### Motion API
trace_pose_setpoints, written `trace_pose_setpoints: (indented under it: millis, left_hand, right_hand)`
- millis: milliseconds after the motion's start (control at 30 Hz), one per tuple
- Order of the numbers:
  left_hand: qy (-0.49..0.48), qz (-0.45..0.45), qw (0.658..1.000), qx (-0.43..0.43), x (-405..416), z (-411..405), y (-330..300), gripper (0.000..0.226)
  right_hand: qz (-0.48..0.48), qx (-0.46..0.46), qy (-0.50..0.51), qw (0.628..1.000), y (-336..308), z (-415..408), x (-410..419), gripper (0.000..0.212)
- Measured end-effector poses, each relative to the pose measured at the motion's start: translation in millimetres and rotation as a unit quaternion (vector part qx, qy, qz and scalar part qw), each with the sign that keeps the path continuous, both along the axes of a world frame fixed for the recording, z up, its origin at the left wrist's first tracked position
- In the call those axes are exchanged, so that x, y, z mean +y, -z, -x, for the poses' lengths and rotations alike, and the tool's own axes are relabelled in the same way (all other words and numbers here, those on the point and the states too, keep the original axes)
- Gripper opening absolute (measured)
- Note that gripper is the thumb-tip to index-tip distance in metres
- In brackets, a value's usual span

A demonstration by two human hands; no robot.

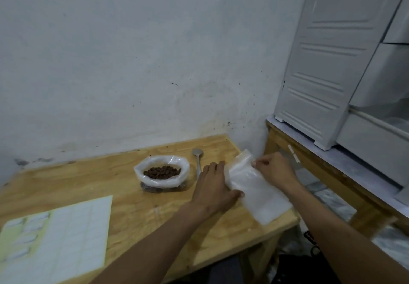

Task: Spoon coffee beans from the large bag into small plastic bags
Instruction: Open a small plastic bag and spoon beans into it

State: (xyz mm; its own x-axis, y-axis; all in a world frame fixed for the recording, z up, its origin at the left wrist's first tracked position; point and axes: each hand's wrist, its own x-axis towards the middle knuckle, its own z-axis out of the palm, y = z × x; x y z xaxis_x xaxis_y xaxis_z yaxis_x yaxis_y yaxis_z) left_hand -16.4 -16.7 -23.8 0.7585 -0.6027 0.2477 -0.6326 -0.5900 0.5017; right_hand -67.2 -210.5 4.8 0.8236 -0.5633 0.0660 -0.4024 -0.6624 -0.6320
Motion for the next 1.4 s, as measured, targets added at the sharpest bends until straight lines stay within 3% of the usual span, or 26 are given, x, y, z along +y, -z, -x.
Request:
trace_pose_setpoints:
  millis: [133, 233, 333, 400, 500, 600, 700, 767, 1000, 1100, 1233, 1400]
  left_hand:
    - [-0.029, 0.201, 0.975, 0.087, 7, -5, -13, 0.056]
    - [-0.054, 0.361, 0.903, 0.225, 10, -12, -36, 0.036]
    - [-0.044, 0.450, 0.837, 0.308, 20, -21, -60, 0.028]
    - [-0.045, 0.458, 0.841, 0.283, 35, -26, -75, 0.021]
    - [-0.064, 0.460, 0.867, 0.179, 62, -34, -98, 0.007]
    - [-0.078, 0.451, 0.887, 0.062, 89, -39, -121, 0.006]
    - [-0.086, 0.410, 0.906, -0.056, 114, -43, -136, 0.005]
    - [-0.095, 0.367, 0.914, -0.148, 129, -48, -139, 0.002]
    - [-0.112, 0.233, 0.907, -0.332, 176, -61, -127, 0.006]
    - [-0.107, 0.176, 0.929, -0.308, 187, -63, -120, 0.021]
    - [-0.123, 0.196, 0.963, -0.138, 194, -62, -120, 0.052]
    - [-0.120, 0.280, 0.952, 0.023, 199, -60, -124, 0.032]
  right_hand:
    - [-0.066, -0.025, -0.029, 0.997, -32, 2, 1, 0.043]
    - [-0.138, -0.055, -0.046, 0.988, -51, -1, 10, 0.037]
    - [-0.177, -0.091, -0.061, 0.978, -65, -6, 29, 0.032]
    - [-0.162, -0.113, -0.085, 0.977, -72, -12, 44, 0.031]
    - [-0.090, -0.182, -0.078, 0.976, -75, -30, 68, 0.020]
    - [-0.076, -0.272, -0.073, 0.956, -92, -43, 103, 0.032]
    - [-0.164, -0.247, -0.125, 0.947, -118, -51, 142, 0.053]
    - [-0.236, -0.213, -0.143, 0.937, -134, -58, 163, 0.056]
    - [-0.383, -0.172, -0.179, 0.890, -143, -82, 207, 0.024]
    - [-0.394, -0.173, -0.183, 0.884, -135, -91, 217, 0.021]
    - [-0.342, -0.178, -0.212, 0.898, -124, -100, 226, 0.033]
    - [-0.295, -0.175, -0.278, 0.897, -114, -109, 234, 0.042]
